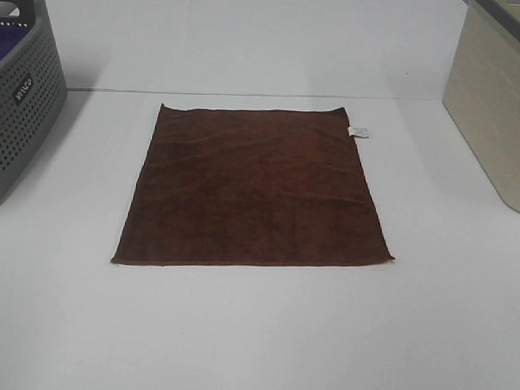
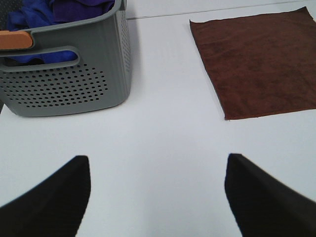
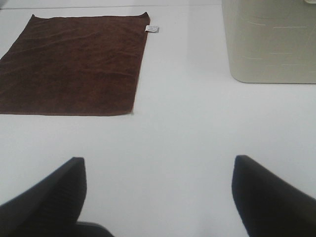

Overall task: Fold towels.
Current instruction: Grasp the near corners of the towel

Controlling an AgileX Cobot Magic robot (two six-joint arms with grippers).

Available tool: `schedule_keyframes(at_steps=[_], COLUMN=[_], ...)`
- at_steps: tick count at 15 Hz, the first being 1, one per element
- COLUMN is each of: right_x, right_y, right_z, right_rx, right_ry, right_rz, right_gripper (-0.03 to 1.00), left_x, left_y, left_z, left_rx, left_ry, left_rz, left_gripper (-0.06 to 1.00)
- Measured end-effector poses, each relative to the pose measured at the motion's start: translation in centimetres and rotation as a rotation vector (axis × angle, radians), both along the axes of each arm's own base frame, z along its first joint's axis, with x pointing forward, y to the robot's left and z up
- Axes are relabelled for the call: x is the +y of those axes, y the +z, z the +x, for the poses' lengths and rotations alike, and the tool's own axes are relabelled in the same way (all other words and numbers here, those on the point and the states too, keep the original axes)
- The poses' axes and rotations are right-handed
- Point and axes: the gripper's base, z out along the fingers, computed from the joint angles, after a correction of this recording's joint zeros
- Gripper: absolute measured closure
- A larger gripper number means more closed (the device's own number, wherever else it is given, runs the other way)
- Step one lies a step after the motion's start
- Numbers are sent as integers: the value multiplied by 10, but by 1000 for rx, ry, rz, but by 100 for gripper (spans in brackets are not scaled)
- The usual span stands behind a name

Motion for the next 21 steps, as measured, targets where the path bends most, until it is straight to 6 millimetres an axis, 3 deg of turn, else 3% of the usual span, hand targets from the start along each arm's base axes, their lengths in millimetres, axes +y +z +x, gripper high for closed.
schedule_keyframes(at_steps=[21], right_x=[0], right_y=[0], right_z=[0], right_rx=[0], right_ry=[0], right_rz=[0], right_gripper=[20], left_x=[0], left_y=[0], left_z=[0], left_rx=[0], left_ry=[0], left_rz=[0], left_gripper=[22])
